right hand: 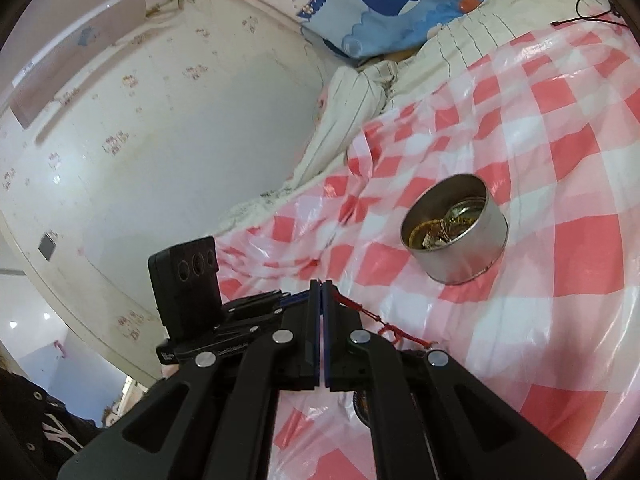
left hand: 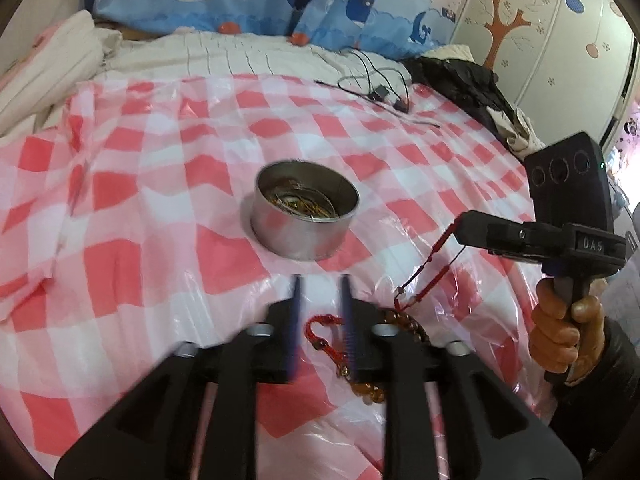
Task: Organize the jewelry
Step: 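Lift the red-cord bracelet with the right tool while the left tool lifts its bracelet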
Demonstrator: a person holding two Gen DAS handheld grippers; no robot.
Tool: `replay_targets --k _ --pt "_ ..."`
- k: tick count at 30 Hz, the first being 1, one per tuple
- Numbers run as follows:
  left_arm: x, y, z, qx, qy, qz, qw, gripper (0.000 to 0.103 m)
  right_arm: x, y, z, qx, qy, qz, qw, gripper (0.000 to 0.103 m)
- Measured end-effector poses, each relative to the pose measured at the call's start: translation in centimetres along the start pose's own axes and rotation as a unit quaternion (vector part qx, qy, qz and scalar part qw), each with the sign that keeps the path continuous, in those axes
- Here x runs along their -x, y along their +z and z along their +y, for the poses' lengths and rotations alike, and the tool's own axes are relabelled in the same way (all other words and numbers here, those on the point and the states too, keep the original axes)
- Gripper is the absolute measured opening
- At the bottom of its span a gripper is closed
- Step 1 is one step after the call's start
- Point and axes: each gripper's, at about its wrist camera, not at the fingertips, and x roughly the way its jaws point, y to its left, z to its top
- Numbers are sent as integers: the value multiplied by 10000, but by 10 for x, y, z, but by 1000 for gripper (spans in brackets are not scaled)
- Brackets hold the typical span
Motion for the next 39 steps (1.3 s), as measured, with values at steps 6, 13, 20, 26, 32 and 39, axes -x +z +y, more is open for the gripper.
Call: replay_targets --k 6,13,20,26,32,39 --pt "-33 -10 -13 -230 73 402 9989 55 3 -1 -4 -83 16 -55 9999 2" --pt "-37 -17 -28 -615 250 530 9964 61 6 0 -4 -98 35 -92 9999 2" --pt "-44 -25 -33 -850 310 779 9928 59 5 1 -3 -119 67 -111 9998 2" --pt "-44 -26 -35 -990 243 835 9913 11 9 1 -4 -169 120 -188 9996 2" --pt "-31 -18 -26 -731 143 582 9955 8 9 1 -3 -188 169 -229 9994 2" --pt "-16 -9 -18 -442 -47 222 9988 8 11 2 -3 -214 243 -288 9991 2"
